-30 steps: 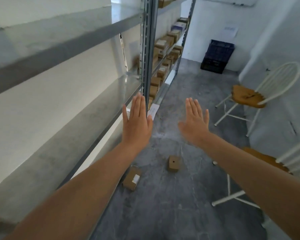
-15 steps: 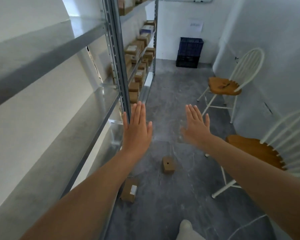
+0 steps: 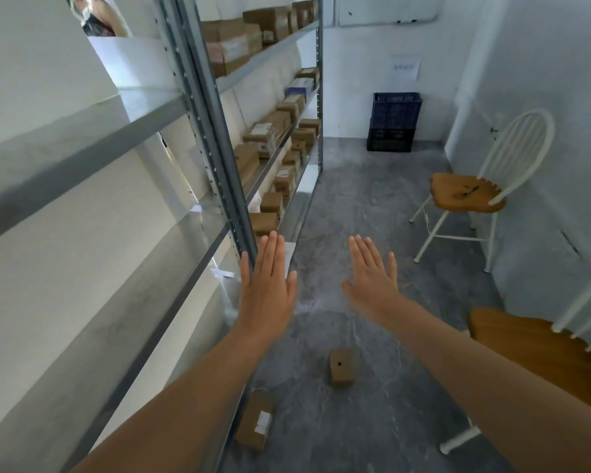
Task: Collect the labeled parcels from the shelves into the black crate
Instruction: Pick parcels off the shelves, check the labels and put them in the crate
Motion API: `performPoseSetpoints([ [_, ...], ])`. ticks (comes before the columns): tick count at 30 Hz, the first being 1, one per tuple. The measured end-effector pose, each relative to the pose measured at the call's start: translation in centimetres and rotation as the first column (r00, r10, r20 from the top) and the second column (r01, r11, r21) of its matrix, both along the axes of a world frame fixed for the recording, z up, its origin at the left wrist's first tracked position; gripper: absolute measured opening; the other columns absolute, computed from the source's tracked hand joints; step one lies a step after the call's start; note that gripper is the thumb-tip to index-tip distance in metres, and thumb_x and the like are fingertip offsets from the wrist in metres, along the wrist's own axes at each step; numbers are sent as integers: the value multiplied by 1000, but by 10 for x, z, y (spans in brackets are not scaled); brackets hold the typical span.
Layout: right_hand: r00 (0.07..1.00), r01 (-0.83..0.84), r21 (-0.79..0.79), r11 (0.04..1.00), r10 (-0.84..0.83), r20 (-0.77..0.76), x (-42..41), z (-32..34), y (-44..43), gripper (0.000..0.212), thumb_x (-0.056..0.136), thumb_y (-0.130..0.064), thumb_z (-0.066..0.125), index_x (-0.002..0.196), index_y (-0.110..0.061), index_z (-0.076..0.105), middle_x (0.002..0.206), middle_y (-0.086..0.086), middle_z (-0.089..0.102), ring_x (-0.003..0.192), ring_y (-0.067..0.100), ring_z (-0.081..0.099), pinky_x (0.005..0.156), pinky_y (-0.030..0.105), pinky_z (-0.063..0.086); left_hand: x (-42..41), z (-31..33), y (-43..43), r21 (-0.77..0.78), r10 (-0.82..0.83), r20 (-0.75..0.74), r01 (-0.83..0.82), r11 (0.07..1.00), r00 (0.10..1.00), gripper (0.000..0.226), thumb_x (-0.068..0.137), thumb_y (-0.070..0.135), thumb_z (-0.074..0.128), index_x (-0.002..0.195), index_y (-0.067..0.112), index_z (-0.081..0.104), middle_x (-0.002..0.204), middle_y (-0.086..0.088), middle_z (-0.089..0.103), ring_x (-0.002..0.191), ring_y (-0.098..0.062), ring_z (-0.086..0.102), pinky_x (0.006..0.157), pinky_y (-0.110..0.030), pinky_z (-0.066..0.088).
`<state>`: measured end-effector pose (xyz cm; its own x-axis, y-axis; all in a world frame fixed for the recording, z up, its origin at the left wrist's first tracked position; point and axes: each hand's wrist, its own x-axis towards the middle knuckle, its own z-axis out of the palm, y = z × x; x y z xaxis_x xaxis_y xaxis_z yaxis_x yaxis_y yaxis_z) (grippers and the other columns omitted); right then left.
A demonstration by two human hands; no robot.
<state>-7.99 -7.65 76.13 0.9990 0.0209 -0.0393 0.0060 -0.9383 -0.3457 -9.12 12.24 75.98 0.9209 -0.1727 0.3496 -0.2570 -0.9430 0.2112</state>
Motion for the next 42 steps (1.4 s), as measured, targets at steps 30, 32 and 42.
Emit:
performPoseSetpoints([
  [30,984,147,-25,989,-149,-94,98,-28,-143,77,100,-30,39,157,-18,-13,164,-6,-17,149,10,-21,118,49,-17,133,-82,-164,-38,-191,-129,187,982,973,63,102,38,24,157,13,6,165,0,1,148,-6,-16,120,-42,-10],
  [32,983,149,-39,988,-152,-107,116,-26,-135,77,100,-29,39,157,-18,-12,164,-6,-16,149,10,-21,118,49,-16,148,-86,-155,-52,-184,-138,178,983,973,63,102,38,24,157,13,7,165,0,3,149,-8,-12,120,-41,-11],
  [42,978,136,-52,989,-143,-150,197,-28,-82,78,98,-27,41,157,-21,-9,165,-9,-13,150,8,-19,119,48,-15,220,-104,-101,-192,-92,-196,54,980,976,63,100,40,15,157,13,11,164,0,5,150,-10,-6,123,-43,-3],
])
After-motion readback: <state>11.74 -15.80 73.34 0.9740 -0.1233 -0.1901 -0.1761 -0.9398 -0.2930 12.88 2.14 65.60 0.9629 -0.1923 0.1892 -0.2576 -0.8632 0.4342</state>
